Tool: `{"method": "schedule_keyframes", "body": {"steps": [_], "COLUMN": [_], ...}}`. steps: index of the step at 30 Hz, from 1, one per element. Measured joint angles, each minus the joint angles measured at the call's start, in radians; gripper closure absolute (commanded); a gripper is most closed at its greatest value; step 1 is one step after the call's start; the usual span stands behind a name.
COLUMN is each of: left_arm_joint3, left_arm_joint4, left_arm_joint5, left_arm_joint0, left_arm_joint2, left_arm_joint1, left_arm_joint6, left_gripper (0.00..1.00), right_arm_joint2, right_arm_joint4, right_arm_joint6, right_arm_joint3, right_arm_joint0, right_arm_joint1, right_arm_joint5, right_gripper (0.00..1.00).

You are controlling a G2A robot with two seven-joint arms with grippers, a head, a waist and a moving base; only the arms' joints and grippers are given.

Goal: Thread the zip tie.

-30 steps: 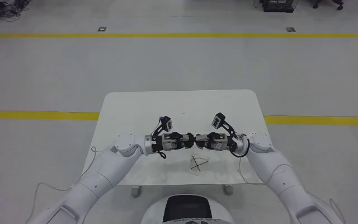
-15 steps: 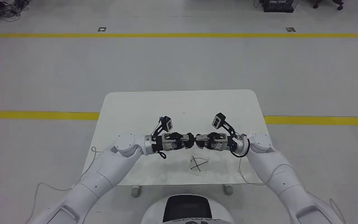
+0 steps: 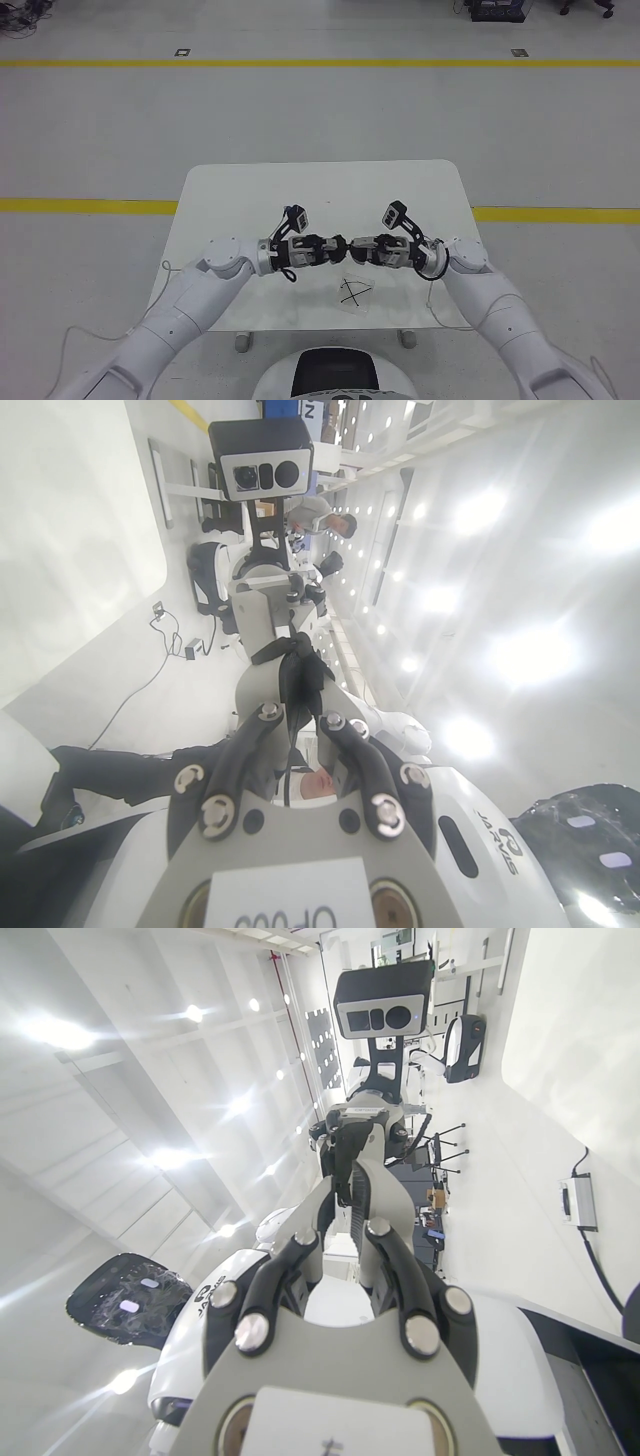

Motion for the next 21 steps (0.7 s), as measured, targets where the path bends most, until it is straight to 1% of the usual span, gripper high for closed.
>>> {"method": "schedule_keyframes", "body": {"steps": [6, 8, 10, 16, 17, 19, 20, 21], "left_arm_joint3": [-0.004, -0.016, -0.022, -0.021, -0.019, -0.007, -0.003, 0.001], "left_arm_joint4": [0.04, 0.058, 0.06, 0.06, 0.07, 0.133, 0.156, 0.175], "left_arm_joint5": [-0.06, -0.075, -0.078, -0.078, -0.087, -0.136, -0.143, -0.14], "left_arm_joint0": [0.001, -0.001, -0.002, -0.002, -0.004, -0.004, -0.002, -0.001], "left_arm_joint2": [-0.026, -0.033, -0.034, -0.034, -0.034, -0.037, -0.045, -0.056], "left_arm_joint1": [0.009, 0.012, 0.013, 0.013, 0.013, 0.016, 0.016, 0.018], "left_arm_joint6": [-0.006, -0.013, -0.018, -0.016, -0.008, 0.015, 0.017, 0.022], "left_gripper": [1.0, 1.0, 1.0, 1.0, 1.0, 1.0, 1.0, 1.0], "right_arm_joint2": [0.05, 0.06, 0.061, 0.06, 0.06, 0.06, 0.06, 0.061], "right_arm_joint4": [0.018, 0.023, 0.024, 0.023, 0.023, 0.023, 0.023, 0.021], "right_arm_joint6": [-0.012, -0.023, -0.024, -0.023, -0.023, -0.023, -0.023, -0.026], "right_arm_joint3": [-0.012, -0.021, -0.022, -0.021, -0.021, -0.021, -0.021, -0.021], "right_arm_joint0": [-0.013, -0.017, -0.017, -0.017, -0.017, -0.017, -0.017, -0.017], "right_arm_joint1": [0.012, 0.014, 0.014, 0.014, 0.014, 0.014, 0.014, 0.014], "right_arm_joint5": [-0.015, -0.018, -0.018, -0.018, -0.018, -0.018, -0.018, -0.018], "right_gripper": [0.0, 0.0, 0.0, 0.0, 0.0, 0.0, 0.0, 0.0]}}
